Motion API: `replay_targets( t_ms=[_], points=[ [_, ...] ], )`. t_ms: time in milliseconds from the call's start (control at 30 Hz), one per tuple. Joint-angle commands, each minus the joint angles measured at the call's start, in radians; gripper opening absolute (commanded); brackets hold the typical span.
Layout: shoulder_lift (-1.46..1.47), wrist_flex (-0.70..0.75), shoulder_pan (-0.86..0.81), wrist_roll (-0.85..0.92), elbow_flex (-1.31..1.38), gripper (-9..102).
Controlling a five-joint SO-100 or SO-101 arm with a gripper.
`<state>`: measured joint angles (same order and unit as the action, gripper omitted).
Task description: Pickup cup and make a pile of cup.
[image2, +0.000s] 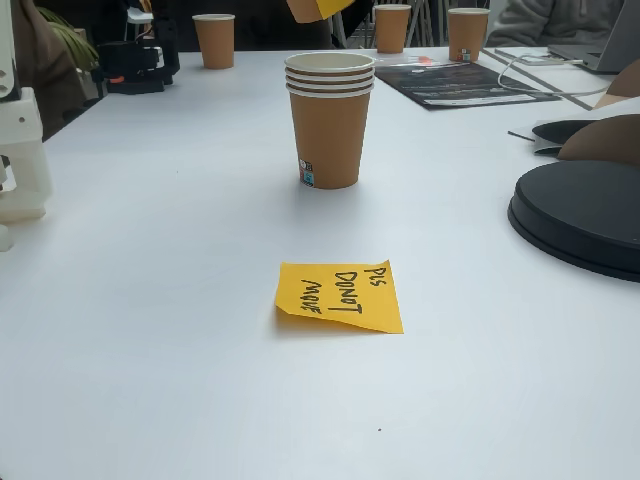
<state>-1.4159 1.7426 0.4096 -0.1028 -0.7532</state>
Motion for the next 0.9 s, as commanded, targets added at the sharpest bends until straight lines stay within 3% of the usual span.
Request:
replay_targets(
  t_ms=[0,867],
  points=[
    [-0.009,0.003,-0.014,-0.005,0.058,-7],
    [0.002,0.003,-0.060,-0.005,-0.025,-7]
  ],
)
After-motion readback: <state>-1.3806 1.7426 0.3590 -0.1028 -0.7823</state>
